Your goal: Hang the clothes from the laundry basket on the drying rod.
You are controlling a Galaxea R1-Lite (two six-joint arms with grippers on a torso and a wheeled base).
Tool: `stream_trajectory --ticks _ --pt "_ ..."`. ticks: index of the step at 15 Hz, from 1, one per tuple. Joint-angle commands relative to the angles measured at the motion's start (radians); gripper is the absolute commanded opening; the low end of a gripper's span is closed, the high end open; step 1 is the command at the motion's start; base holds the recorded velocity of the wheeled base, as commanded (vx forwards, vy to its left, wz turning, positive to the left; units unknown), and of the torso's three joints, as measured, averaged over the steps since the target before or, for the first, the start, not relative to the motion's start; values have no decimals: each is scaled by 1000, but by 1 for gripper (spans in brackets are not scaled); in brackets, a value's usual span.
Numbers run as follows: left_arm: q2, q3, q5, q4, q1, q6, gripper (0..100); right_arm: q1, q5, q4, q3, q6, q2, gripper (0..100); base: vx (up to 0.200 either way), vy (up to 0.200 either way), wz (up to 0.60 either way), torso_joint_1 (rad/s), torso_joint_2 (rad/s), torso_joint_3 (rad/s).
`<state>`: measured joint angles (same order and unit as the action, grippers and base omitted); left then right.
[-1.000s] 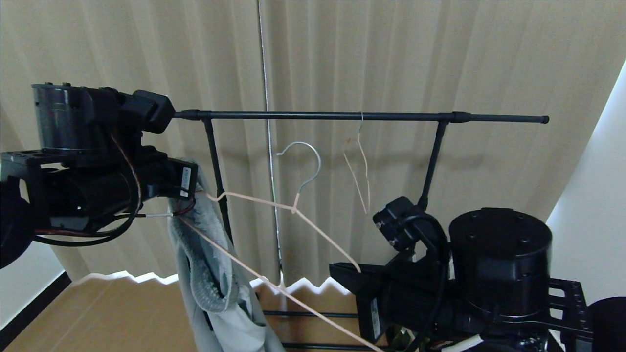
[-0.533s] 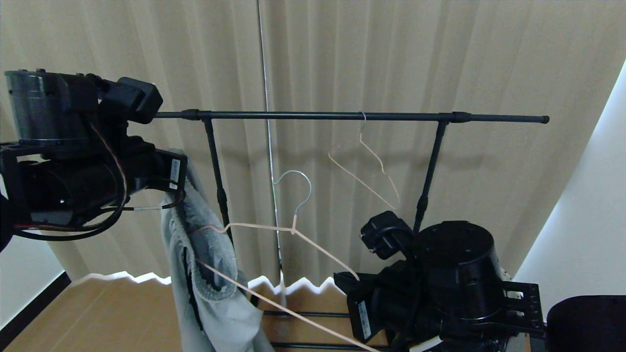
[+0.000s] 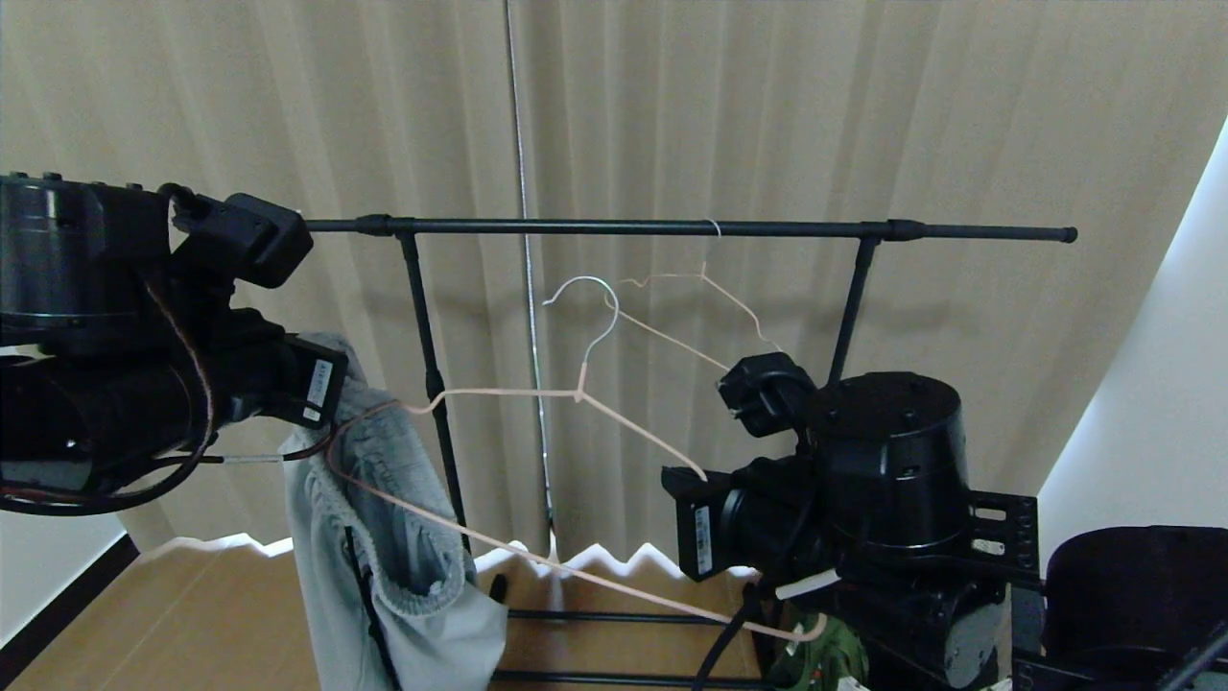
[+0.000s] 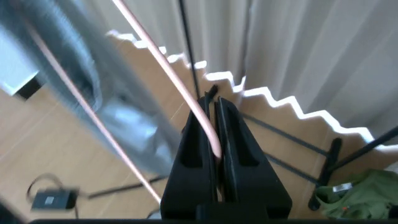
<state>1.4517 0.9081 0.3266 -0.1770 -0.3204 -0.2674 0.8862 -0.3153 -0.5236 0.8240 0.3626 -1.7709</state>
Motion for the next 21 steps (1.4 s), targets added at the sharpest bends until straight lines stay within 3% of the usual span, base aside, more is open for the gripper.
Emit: stream_trajectory --ticks 1,4,7,10,13,18,21 --pt "-20 0 0 2 0 -1 0 -4 -2 -1 14 1 -12 0 0 0 0 0 0 0" --pt "-68 -26 0 39 -2 -68 0 -15 -39 -4 56 29 -42 0 0 0 0 0 0 0" --pt "-65 -43 0 37 -54 -64 0 -15 -56 -59 53 24 -47 0 0 0 0 0 0 0" --pt "6 45 3 37 -117 65 0 14 -54 -64 49 27 -56 0 0 0 0 0 0 0" --pt "42 106 25 37 -124 123 0 42 -53 -65 52 26 -64 0 0 0 0 0 0 0" --pt "36 115 25 36 -218 157 0 40 -51 -67 92 22 -107 0 0 0 0 0 0 0" --pt "-2 118 23 36 -338 159 0 42 -51 -65 109 21 -117 0 0 0 0 0 0 0"
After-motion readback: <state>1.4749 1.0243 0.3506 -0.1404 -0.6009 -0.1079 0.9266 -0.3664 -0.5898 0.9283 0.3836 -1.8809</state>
